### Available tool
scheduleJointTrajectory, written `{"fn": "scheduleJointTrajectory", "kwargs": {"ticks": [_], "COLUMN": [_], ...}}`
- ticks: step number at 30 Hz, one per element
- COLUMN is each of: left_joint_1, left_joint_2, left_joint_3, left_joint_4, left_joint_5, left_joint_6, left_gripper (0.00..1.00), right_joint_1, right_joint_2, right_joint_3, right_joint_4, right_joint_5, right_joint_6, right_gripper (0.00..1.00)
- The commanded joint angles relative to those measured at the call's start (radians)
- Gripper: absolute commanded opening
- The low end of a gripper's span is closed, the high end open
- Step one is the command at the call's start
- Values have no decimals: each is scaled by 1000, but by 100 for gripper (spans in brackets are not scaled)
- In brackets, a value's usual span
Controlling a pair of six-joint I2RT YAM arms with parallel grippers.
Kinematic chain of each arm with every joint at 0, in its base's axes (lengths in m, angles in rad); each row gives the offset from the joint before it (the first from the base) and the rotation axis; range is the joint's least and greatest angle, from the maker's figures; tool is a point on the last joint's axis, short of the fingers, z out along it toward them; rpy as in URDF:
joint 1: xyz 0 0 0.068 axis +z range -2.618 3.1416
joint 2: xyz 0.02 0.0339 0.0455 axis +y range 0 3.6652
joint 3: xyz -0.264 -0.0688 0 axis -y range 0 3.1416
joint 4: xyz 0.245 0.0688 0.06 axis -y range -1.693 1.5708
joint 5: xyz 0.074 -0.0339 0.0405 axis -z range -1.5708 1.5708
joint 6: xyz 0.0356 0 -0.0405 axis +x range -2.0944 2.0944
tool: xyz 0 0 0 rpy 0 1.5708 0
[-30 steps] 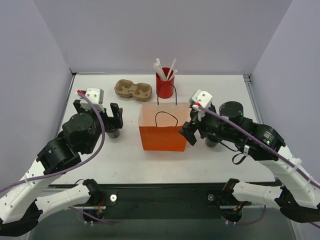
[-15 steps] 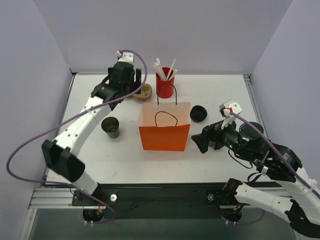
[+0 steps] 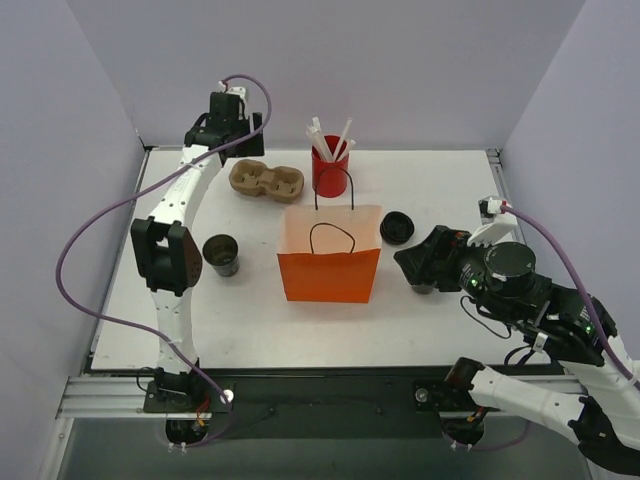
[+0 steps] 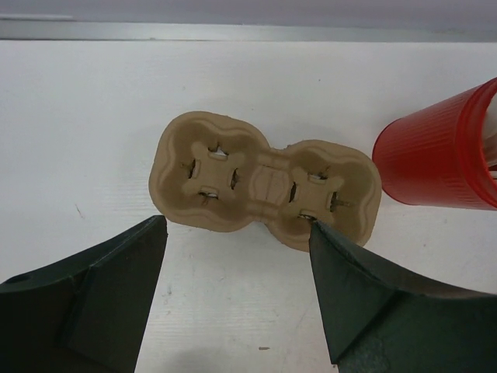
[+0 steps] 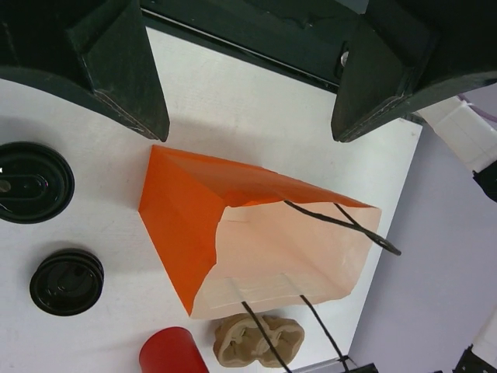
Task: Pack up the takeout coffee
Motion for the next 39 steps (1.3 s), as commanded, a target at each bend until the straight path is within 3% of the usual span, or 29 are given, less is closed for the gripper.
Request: {"fn": "scheduleJointTrajectory", "kwargs": {"ticks": [1,15,25,39], "left_joint_1": [-1,-23,-29,-125], "left_joint_2": [67,244,260,266], "left_joint_3": [18,85,105,80], "left_joint_4": [-2,21,17,75], "left_joint_5": [100,77,100,37], "left_joint_6": [45,85,88,26], "left_gripper": [83,79,70,74], "right_joint_1": [6,6,6,6], "right_joint_2": [28,138,126,123], "right_joint_3": [32,130,125,127], "right_joint_4": [-63,-103,-107,-106], "right_joint_5": [110,129,155,130], "right_joint_6": [91,34,49,42], "right_gripper": [89,88,88,88]}}
